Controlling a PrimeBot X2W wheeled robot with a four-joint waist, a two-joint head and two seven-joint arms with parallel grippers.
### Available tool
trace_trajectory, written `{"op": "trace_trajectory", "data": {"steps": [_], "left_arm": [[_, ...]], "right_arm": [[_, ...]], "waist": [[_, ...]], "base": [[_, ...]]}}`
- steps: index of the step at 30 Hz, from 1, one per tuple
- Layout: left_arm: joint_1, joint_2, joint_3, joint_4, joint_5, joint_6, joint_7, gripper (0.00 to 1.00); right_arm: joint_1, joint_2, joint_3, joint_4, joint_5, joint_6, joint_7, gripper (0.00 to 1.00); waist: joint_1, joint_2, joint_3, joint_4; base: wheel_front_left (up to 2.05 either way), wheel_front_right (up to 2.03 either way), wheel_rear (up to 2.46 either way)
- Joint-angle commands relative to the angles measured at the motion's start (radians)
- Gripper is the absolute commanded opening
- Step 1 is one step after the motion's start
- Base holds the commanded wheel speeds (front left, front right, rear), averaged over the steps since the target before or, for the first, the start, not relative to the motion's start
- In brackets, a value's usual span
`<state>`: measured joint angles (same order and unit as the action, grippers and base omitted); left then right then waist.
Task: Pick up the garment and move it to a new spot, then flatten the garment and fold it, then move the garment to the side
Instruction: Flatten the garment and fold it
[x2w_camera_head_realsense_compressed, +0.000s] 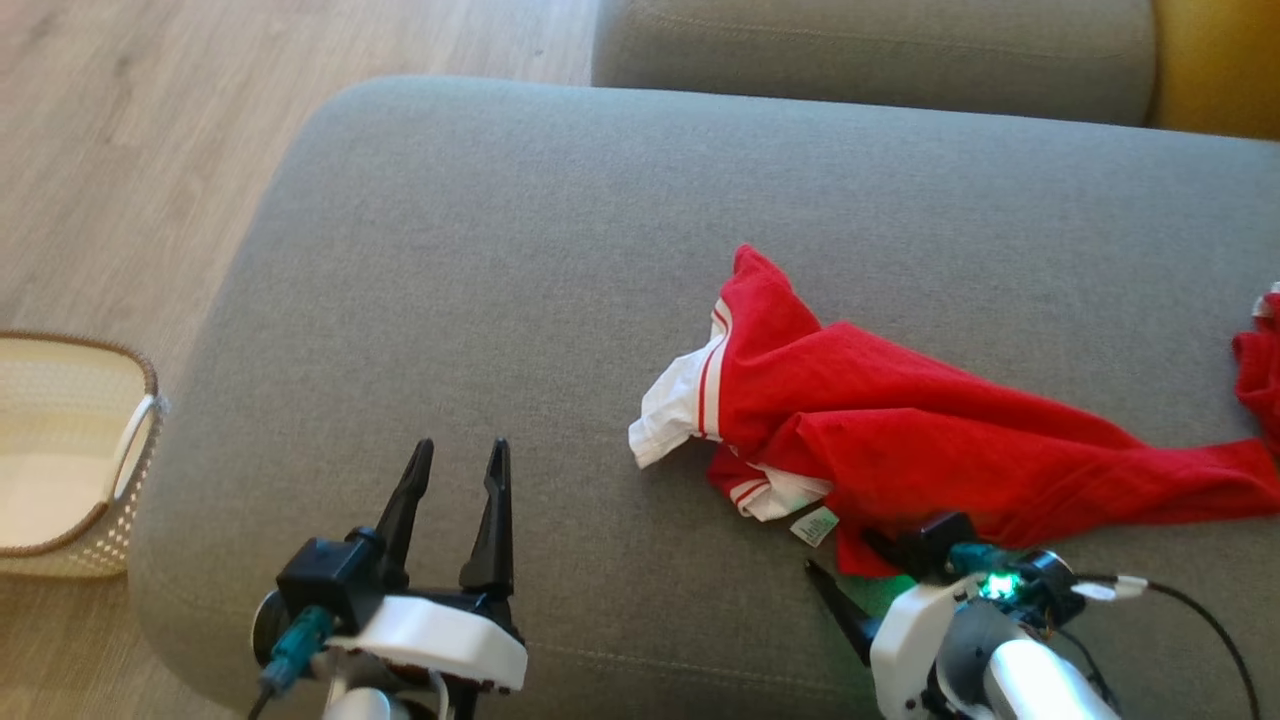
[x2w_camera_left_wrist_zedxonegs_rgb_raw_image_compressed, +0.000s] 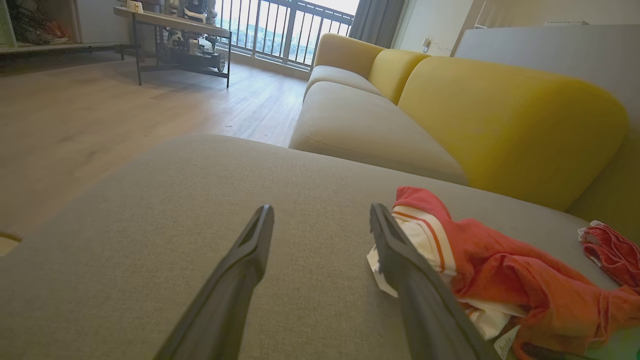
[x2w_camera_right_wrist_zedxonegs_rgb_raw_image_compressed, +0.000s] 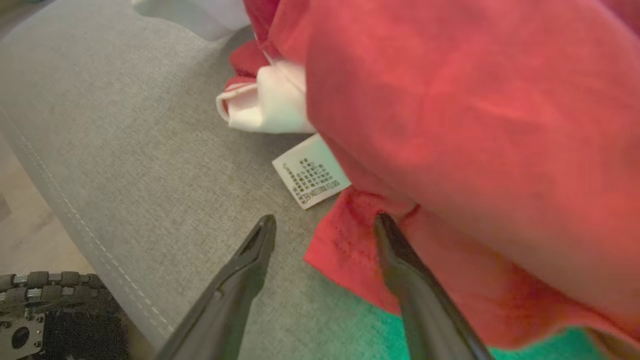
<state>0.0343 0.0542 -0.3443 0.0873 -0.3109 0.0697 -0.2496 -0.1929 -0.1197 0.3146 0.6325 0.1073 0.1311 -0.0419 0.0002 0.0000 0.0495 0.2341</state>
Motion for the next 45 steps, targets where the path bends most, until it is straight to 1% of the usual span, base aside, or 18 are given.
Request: {"op": "trace_trajectory", "data": {"steps": [1,3,4,5,10,14,18,20,21,26,28,31,34,37,40,43,44,45], "left_arm": [[-0.054,-0.004,0.025,-0.032,-0.004,0.003,-0.012,1.00],[-0.057,-0.004,0.023,-0.032,-0.005,0.006,-0.012,1.00],[-0.059,-0.004,0.022,-0.033,-0.005,0.008,-0.012,1.00],[-0.060,-0.004,0.021,-0.034,-0.006,0.010,-0.012,1.00],[-0.059,-0.004,0.023,-0.029,-0.009,0.014,-0.012,1.00],[-0.049,-0.004,0.033,-0.026,-0.013,0.013,-0.012,1.00],[-0.034,-0.004,0.040,-0.025,-0.015,0.010,-0.012,1.00],[-0.031,-0.004,0.043,-0.025,-0.015,0.009,-0.012,1.00],[-0.026,-0.004,0.046,-0.023,-0.014,0.008,-0.012,1.00],[-0.003,-0.004,0.060,-0.026,-0.017,0.002,-0.012,1.00],[-0.004,-0.004,0.057,-0.030,-0.018,-0.001,-0.012,1.00],[-0.009,-0.004,0.050,-0.035,-0.020,-0.004,-0.012,1.00],[-0.014,-0.004,0.039,-0.034,-0.020,-0.007,-0.012,1.00],[-0.028,-0.004,0.020,-0.032,-0.020,-0.006,-0.012,1.00],[-0.047,-0.004,-0.001,-0.036,-0.022,0.000,-0.012,1.00],[-0.070,-0.004,-0.023,-0.043,-0.029,0.009,-0.012,1.00],[-0.078,-0.004,-0.031,-0.045,-0.032,0.013,-0.012,1.00],[-0.084,-0.004,-0.040,-0.046,-0.036,0.016,-0.012,1.00]], "right_arm": [[-0.044,-0.003,0.015,-0.006,-0.009,0.000,0.008,1.00],[-0.058,0.001,0.024,0.030,-0.010,0.000,0.021,1.00],[-0.064,0.002,0.031,0.046,-0.006,0.000,0.026,0.82],[-0.072,0.001,0.039,0.060,-0.008,0.000,0.029,0.00],[-0.095,0.002,0.073,0.092,0.009,0.000,0.031,0.00],[-0.110,-0.004,0.113,0.038,0.033,0.000,0.019,0.00],[-0.132,-0.040,0.187,-0.117,0.076,0.000,0.026,0.00],[-0.144,-0.061,0.194,-0.171,0.071,0.000,0.023,0.00],[-0.156,-0.081,0.194,-0.226,0.059,0.000,0.018,0.00],[-0.183,-0.128,0.150,-0.454,0.043,0.000,0.082,0.00],[-0.204,-0.147,0.117,-0.507,0.045,0.000,0.118,0.00],[-0.258,-0.190,0.074,-0.533,0.039,0.000,0.155,0.00],[-0.335,-0.231,0.016,-0.488,0.070,0.000,0.169,0.00],[-0.439,-0.280,-0.033,-0.387,0.097,0.000,0.159,0.00],[-0.565,-0.323,-0.094,-0.228,0.099,0.000,0.139,0.00],[-0.692,-0.353,-0.190,-0.015,0.053,0.000,0.122,0.00],[-0.732,-0.359,-0.237,0.058,0.029,0.000,0.112,0.04],[-0.766,-0.364,-0.284,0.130,-0.003,0.000,0.104,1.00]], "waist": [[-0.0002,0.0000,0.006,0.007],[-0.0002,0.0000,0.010,0.010],[-0.0002,0.0000,0.011,0.011],[-0.0002,0.0000,0.013,0.011],[-0.0002,0.0000,0.000,0.006],[-0.0002,0.0000,-0.026,-0.011],[-0.0002,0.0000,-0.058,-0.034],[-0.0002,0.0000,-0.066,-0.039],[-0.0002,0.0000,-0.077,-0.045],[-0.0002,0.0000,-0.106,-0.063],[-0.0002,0.0000,-0.105,-0.061],[-0.0002,0.0000,-0.091,-0.048],[-0.0002,0.0000,-0.062,-0.028],[-0.0002,0.0000,-0.021,0.001],[-0.0002,0.0000,0.025,0.029],[-0.0002,0.0000,0.071,0.055],[-0.0002,0.0000,0.084,0.062],[-0.0002,0.0000,0.094,0.069]], "base": [[0.00,0.00,0.00],[0.00,0.00,0.00],[0.00,0.00,0.00],[0.00,0.00,0.00],[0.00,0.00,0.00],[0.00,0.00,0.00],[0.00,0.00,0.00],[0.00,0.00,0.00],[0.00,0.00,0.00],[0.00,0.00,0.00],[0.00,0.00,0.00],[0.00,0.00,0.00],[0.00,0.00,0.00],[0.00,0.00,0.00],[0.00,0.00,0.00],[0.00,0.00,0.00],[0.00,0.00,0.00],[0.00,0.00,0.00]]}}
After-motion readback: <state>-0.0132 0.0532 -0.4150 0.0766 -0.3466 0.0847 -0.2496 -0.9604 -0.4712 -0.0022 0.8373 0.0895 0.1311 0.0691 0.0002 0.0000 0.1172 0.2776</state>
